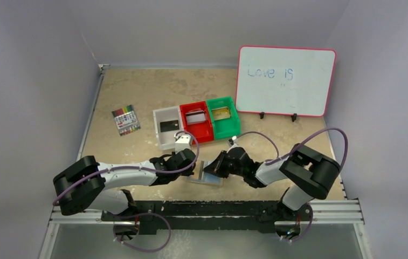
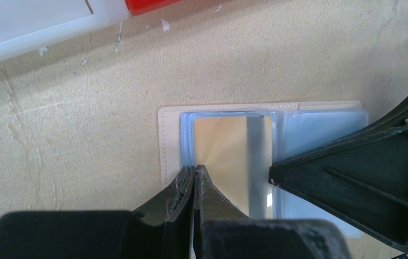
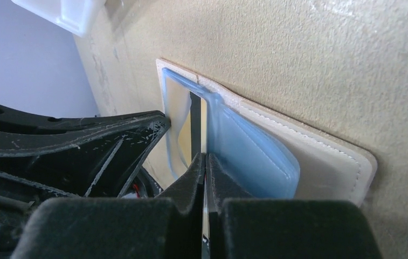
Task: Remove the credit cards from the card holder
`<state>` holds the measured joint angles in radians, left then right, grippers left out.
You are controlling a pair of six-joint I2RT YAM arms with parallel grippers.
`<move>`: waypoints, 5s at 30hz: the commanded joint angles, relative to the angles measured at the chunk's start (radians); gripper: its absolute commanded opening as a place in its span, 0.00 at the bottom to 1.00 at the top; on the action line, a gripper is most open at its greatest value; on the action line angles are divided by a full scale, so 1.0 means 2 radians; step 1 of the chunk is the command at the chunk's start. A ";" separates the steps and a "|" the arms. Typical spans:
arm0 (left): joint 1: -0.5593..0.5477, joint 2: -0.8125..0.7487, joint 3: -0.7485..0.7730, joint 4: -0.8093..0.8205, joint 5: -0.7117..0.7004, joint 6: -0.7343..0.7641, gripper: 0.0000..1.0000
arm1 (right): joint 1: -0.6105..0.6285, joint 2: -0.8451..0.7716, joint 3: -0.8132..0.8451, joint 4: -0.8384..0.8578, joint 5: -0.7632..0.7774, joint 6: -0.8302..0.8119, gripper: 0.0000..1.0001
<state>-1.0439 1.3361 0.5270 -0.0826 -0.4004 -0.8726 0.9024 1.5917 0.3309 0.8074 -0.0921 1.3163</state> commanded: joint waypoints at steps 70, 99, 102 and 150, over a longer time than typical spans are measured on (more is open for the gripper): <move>-0.009 -0.040 -0.004 -0.041 0.056 0.038 0.45 | 0.002 -0.110 -0.023 -0.106 0.054 -0.018 0.00; -0.017 -0.041 0.021 -0.032 0.050 0.030 0.46 | 0.000 -0.194 -0.042 -0.205 0.066 -0.029 0.00; -0.019 -0.039 0.031 -0.033 0.047 0.036 0.46 | 0.000 -0.192 -0.039 -0.207 0.066 -0.030 0.00; -0.085 0.104 0.104 -0.139 -0.060 -0.011 0.37 | -0.002 -0.222 -0.053 -0.219 0.096 0.006 0.00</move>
<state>-1.2053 1.5352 0.7635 -0.3042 -0.5224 -0.8711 0.9028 1.2396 0.2161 0.5270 -0.0025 1.3525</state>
